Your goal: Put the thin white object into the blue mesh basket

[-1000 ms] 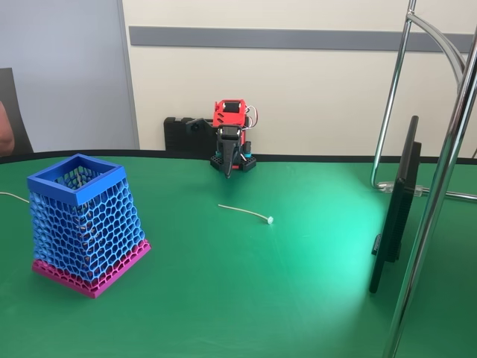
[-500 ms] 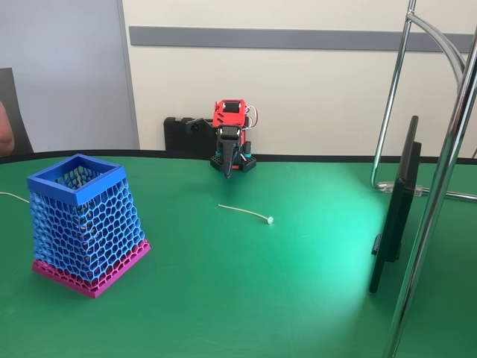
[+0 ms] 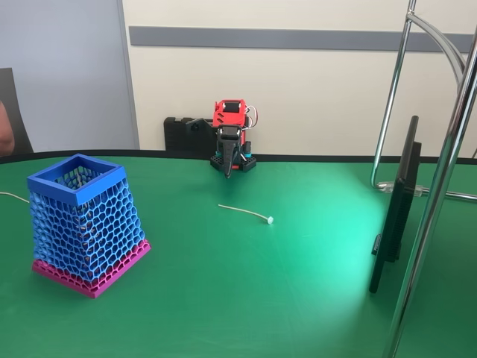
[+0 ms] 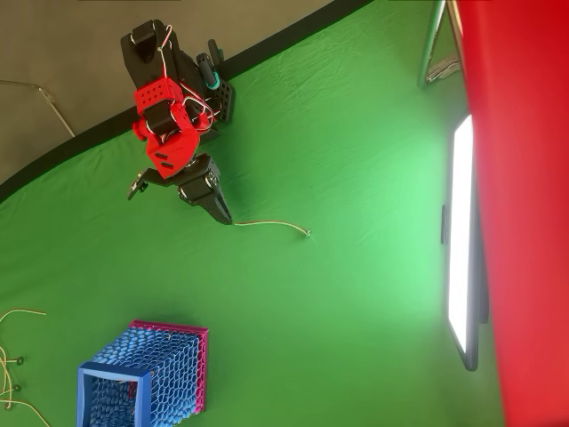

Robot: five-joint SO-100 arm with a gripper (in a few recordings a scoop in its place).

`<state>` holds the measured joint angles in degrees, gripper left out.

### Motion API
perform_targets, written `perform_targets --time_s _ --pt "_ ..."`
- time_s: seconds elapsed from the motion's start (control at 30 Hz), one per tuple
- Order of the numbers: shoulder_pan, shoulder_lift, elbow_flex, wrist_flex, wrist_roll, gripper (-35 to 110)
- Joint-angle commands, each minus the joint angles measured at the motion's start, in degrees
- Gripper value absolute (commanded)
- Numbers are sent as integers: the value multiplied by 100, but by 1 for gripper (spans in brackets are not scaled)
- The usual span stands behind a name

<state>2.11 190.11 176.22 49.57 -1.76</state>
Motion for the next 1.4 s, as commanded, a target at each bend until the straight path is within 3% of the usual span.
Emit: perform_targets --time_s 0.0,0.4,1.37 --pt "9 -70 18 -44 167 1" --pt "-246 -1705 -1195 -26 712 1" --pt "-2127 -7778 -5309 352 4878 1"
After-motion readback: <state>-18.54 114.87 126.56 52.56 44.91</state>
